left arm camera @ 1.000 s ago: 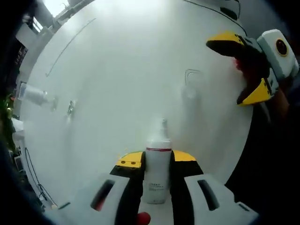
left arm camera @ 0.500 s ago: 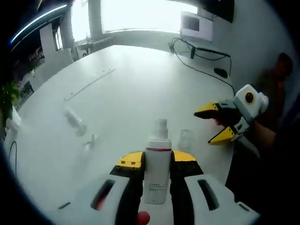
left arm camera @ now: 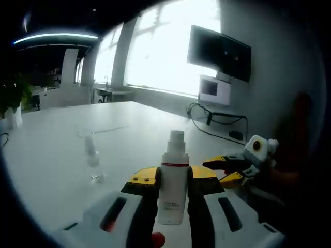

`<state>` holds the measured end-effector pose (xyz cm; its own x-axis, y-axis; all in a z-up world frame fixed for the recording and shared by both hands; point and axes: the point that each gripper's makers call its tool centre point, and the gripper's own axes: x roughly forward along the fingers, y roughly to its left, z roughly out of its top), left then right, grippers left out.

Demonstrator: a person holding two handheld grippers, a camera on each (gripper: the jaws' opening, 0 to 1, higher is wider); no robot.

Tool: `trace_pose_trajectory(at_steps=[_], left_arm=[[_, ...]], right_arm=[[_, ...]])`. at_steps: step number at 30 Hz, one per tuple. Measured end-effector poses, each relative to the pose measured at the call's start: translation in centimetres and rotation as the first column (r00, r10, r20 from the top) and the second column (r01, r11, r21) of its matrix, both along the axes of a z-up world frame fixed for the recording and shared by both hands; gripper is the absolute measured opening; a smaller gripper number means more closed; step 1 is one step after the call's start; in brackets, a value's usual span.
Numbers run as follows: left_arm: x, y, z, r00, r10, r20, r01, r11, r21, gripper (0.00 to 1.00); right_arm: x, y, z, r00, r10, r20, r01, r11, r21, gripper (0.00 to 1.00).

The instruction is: Clamp pump bottle remove cover press pump head put on cover

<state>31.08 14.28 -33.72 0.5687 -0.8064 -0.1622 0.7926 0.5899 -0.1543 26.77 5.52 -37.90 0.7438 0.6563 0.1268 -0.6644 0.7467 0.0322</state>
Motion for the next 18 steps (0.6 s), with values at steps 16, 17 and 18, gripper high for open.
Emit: trace_pose_trajectory(at_steps=[16,17,18], left_arm=[[-0.5,1.5,-3.1,0.979,0.122,0.164,-0.093,0.980,-0.174,0.12],[-0.5,1.6,-3.3,0.979,0.123,0.161,-0.095,0.980,-0.172,0.12],[-0.5,1.7,-3.4,0.979,0.127,0.162,-0.100,0.981,-0.167,0.12]], right_arm=[[0.1,0.1,-0.1,1.000,-0.003,0.001,0.003,1.000,-0.008,0.29],[0.1,0.1,-0.1,1.000,-0.003,0.001,0.003,1.000,-0.009,0.29],[0.1,0.1,-0.1,1.000,-0.004,0.001,0.004,1.000,-0.010,0.29]])
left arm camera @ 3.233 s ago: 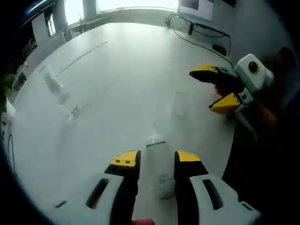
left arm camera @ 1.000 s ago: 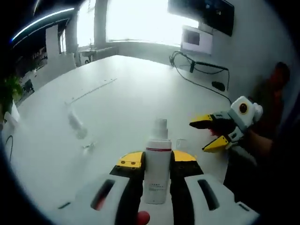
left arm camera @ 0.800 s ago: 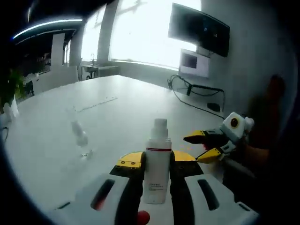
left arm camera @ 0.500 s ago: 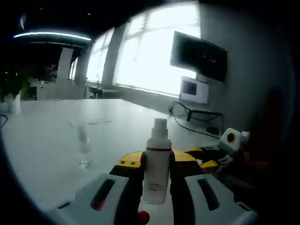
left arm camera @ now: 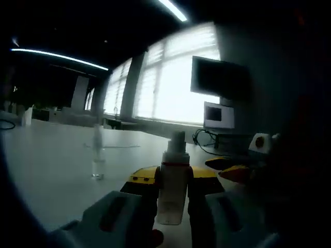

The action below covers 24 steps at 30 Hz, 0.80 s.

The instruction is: Clamp pump bottle remove cover press pump head put on cover

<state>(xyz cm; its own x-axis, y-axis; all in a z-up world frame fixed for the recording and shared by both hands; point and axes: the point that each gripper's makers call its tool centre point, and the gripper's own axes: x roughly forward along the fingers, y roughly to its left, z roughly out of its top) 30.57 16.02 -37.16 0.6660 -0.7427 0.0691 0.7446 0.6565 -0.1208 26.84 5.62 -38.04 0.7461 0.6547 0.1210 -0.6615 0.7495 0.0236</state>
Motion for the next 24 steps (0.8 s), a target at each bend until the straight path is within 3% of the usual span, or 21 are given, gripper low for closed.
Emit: trace_pose_trajectory(at_steps=[9,15,24], left_arm=[[-0.9,1.1,-0.1,0.999,-0.002,0.053,0.001,1.000,0.015,0.12],[-1.4,1.7,-0.7,0.999,-0.010,0.050,0.009,1.000,0.022,0.12],[-1.4,2.1,-1.8,1.000,-0.027,0.002,0.027,1.000,0.000,0.12]], right_arm=[[0.0,0.1,0.0,1.000,0.001,0.000,-0.001,1.000,-0.003,0.29],[0.0,0.1,-0.1,1.000,-0.001,0.001,0.001,1.000,-0.009,0.28],[-0.1,0.3,-0.1,1.000,-0.002,0.000,0.002,1.000,-0.015,0.28]])
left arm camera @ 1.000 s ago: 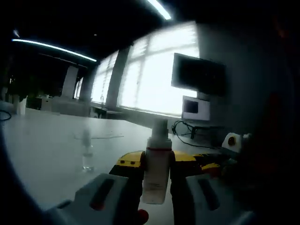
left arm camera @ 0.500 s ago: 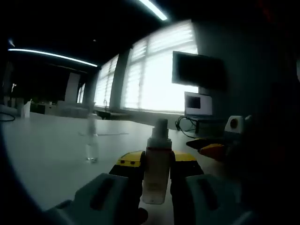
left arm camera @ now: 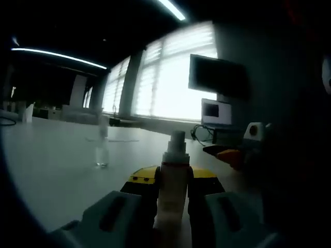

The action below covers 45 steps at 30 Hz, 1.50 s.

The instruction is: Clamp pump bottle remove cover press pump head put on cover

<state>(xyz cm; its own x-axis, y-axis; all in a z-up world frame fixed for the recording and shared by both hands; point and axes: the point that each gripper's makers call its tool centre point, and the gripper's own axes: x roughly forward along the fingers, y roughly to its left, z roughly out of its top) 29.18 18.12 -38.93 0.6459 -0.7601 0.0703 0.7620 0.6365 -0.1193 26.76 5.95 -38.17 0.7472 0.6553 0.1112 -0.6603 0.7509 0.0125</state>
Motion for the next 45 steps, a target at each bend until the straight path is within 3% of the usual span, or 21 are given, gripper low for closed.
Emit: trace_pose_trajectory(at_steps=[5,16,29,45], left_arm=[[-0.1,0.1,0.0,1.000,0.001,-0.015,-0.001,1.000,-0.017,0.12],[-0.6,0.9,-0.1,1.000,0.011,0.013,-0.012,0.999,0.030,0.12],[-2.0,-0.2,0.0,0.995,-0.026,0.093,0.017,0.995,0.101,0.12],[-2.5,-1.0,0.0,0.998,-0.029,0.064,0.021,0.991,0.132,0.12]], right_arm=[[0.0,0.0,-0.1,1.000,0.000,0.000,0.000,1.000,-0.005,0.28],[0.0,0.0,0.0,1.000,0.004,0.003,-0.004,1.000,-0.005,0.28],[0.0,0.0,-0.1,1.000,0.004,0.002,-0.004,1.000,-0.008,0.28],[0.1,0.0,-0.3,1.000,0.001,-0.002,-0.001,1.000,-0.018,0.28]])
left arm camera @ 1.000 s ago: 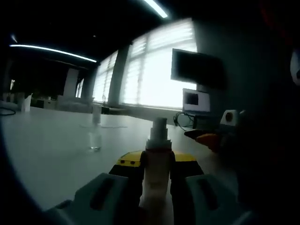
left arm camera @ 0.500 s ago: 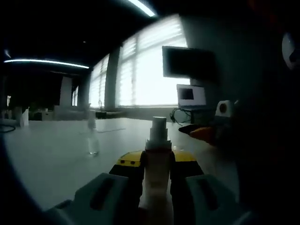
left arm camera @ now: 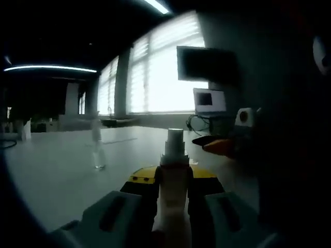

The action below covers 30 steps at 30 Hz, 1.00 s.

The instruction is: Clamp pump bottle remove cover press pump head put on cover

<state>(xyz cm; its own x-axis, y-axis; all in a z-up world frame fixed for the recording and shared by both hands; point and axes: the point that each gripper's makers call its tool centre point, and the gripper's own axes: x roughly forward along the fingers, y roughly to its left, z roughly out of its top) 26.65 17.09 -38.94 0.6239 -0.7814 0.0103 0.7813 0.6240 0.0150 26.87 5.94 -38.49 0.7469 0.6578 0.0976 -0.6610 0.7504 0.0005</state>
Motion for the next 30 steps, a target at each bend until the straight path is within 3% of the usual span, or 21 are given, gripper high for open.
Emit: trace_pose_trajectory(at_steps=[9,30], left_arm=[[0.64,0.89,-0.14,1.000,0.008,-0.018,-0.009,1.000,-0.027,0.12],[0.92,0.06,-0.43,1.000,0.005,-0.030,-0.006,1.000,-0.027,0.20]], right_arm=[[0.06,-0.01,-0.07,1.000,0.001,0.000,-0.001,1.000,-0.004,0.28],[-0.15,0.20,0.05,1.000,0.002,0.003,-0.002,1.000,-0.004,0.28]])
